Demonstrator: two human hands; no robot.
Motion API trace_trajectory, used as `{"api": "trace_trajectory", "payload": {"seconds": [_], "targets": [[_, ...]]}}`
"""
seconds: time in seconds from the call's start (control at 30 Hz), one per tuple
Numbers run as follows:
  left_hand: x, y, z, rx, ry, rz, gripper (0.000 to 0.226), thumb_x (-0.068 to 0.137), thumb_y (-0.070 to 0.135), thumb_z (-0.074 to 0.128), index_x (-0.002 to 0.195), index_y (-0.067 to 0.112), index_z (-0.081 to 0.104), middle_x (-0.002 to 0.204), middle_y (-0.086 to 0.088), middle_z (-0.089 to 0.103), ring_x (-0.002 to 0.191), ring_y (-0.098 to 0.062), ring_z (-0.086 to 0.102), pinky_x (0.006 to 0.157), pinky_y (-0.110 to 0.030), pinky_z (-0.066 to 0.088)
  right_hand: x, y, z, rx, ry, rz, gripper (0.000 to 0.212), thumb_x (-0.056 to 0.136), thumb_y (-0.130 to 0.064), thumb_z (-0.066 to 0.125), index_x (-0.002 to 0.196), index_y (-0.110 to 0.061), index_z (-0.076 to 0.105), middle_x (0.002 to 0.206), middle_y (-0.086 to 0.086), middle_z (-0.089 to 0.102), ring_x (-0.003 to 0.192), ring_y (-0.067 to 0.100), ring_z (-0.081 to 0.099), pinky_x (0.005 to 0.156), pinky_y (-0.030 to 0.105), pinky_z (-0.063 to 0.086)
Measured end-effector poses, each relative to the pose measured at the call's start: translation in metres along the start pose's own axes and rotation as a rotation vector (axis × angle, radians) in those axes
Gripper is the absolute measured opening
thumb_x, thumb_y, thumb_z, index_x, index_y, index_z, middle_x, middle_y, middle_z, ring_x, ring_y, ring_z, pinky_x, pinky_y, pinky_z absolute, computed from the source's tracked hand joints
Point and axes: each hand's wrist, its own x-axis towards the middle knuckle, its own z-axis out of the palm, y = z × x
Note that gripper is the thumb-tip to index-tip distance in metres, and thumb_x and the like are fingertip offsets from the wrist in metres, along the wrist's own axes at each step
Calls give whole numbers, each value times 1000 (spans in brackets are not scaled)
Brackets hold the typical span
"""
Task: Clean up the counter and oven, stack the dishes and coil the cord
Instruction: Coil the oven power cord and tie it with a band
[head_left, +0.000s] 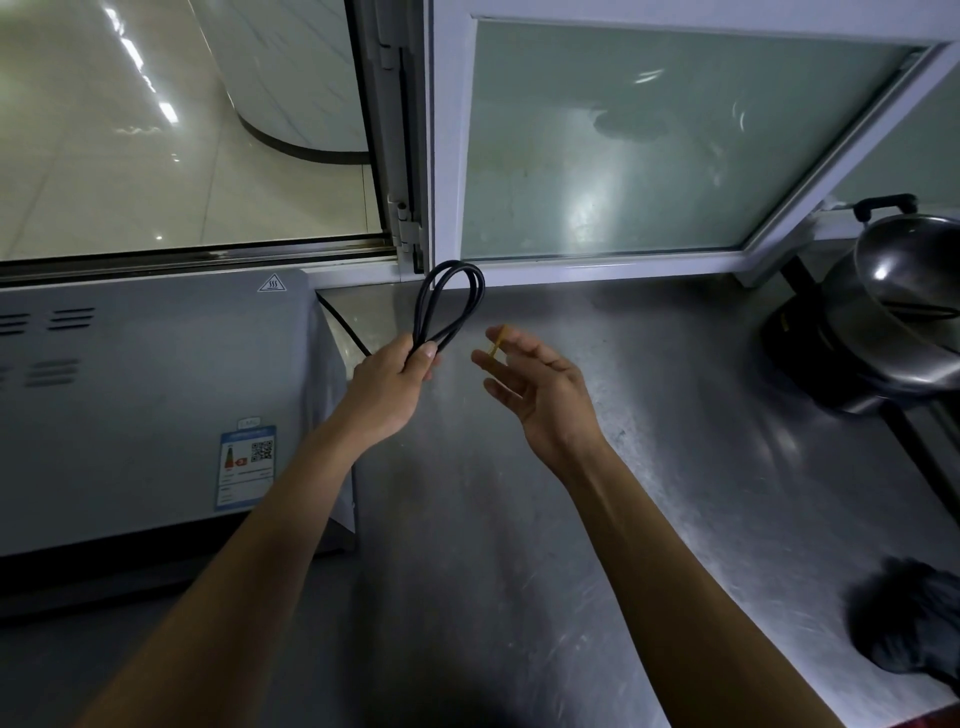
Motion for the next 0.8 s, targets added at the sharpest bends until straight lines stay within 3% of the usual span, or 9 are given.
{"api": "trace_trajectory", "payload": {"seconds": [0.1,0.27,0.33,0.47,0.63,0.73,0.8], "targets": [[-1,0,-1,17,-5,4,28,106,39,36,94,25,57,90,13,63,90,-8,61,72,-30,40,3,-3,3,-122,72,-97,31,97,3,54,126,0,63,124,11,68,102,29,72,89,44,57],[-1,0,-1,49,-16,22,32,105,40,36,95,20,58,89,9,64,91,-16,62,80,-39,47,6,-16,8,-293,120,-201,39,92,-1,66,130,-5,62,122,3,69,87,29,75,68,48,61],[-1,-1,-1,74,-21,31,34,105,41,35,96,19,58,90,2,65,89,-20,61,82,-42,47,7,-24,11,-384,109,-219,48,90,-4,69,136,-13,58,127,-4,65,83,26,75,65,51,60],[0,-4,0,232,-29,64,39,105,41,31,100,10,54,90,-11,62,85,-30,57,80,-44,43,14,-40,13,-593,36,-262,68,87,-18,76,146,-30,45,142,-2,55,79,19,75,59,51,61],[2,-2,3,382,-17,130,34,105,37,31,97,11,51,79,-7,54,77,-28,53,74,-37,31,21,-57,18,-850,-49,-275,73,83,-34,80,146,-40,44,147,-2,51,72,12,75,57,45,62],[1,4,-1,393,-17,198,30,106,34,33,99,12,52,76,-1,49,75,-25,50,73,-38,33,24,-58,21,-934,-82,-237,75,79,-38,83,144,-38,45,142,-3,55,69,12,74,57,46,62],[1,9,-4,393,-15,239,29,106,33,34,97,11,52,74,0,48,75,-25,49,74,-39,35,22,-56,21,-889,-102,-213,74,79,-38,83,143,-34,47,125,-10,63,69,16,75,57,49,61]]}}
